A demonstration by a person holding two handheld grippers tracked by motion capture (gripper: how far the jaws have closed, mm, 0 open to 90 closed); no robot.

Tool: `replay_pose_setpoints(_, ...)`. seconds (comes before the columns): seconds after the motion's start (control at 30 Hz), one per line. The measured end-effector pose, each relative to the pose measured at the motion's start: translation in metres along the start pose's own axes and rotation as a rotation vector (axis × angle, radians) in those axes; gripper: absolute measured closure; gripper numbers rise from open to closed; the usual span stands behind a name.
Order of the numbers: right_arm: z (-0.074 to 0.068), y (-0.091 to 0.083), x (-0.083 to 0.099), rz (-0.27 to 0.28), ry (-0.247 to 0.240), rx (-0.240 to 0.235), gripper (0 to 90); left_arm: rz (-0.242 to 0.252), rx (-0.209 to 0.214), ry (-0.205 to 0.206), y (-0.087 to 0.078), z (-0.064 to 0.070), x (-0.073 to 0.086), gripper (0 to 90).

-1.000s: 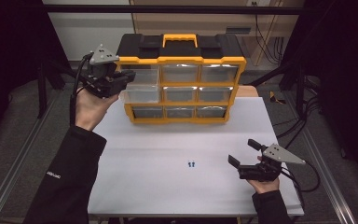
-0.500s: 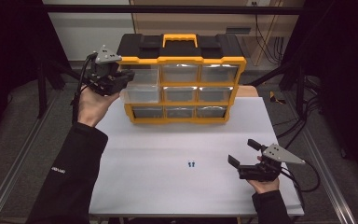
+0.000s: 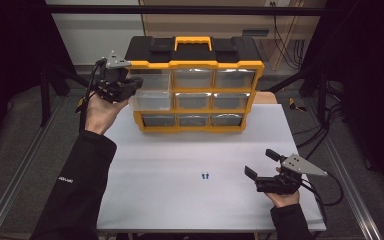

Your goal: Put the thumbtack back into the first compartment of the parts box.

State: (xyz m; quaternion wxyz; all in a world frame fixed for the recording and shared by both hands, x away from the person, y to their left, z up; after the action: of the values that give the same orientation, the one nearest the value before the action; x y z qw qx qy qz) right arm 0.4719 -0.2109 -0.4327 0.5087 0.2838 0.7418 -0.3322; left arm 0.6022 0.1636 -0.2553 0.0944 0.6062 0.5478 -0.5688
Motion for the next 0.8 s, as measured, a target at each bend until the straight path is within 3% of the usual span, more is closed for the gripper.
replay_pose_setpoints(0.53, 0.000, 0.000, 0.000, 0.000, -0.003, -0.004, 0.5, -0.038, -0.018, -0.011, 0.010, -0.001, 0.002, 81.6)
replay_pose_setpoints(0.8, 0.000, 0.000, 0.000, 0.000, -0.002, -0.004, 0.5, 0.019, -0.030, -0.031, -0.001, -0.004, -0.005, 73.8)
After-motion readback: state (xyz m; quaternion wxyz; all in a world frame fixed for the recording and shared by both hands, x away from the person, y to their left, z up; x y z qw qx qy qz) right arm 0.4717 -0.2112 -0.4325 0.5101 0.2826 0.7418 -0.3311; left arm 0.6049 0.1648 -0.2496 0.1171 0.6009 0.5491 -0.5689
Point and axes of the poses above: each handheld gripper's, and its own axes: y roughly forward along the jaws, x roughly out of its underside, z roughly to its right, the point moved 7 cm from there along y, roughly forward along the jaws, and after that the axes turned 9 degrees about y, right-handed, at the moved point
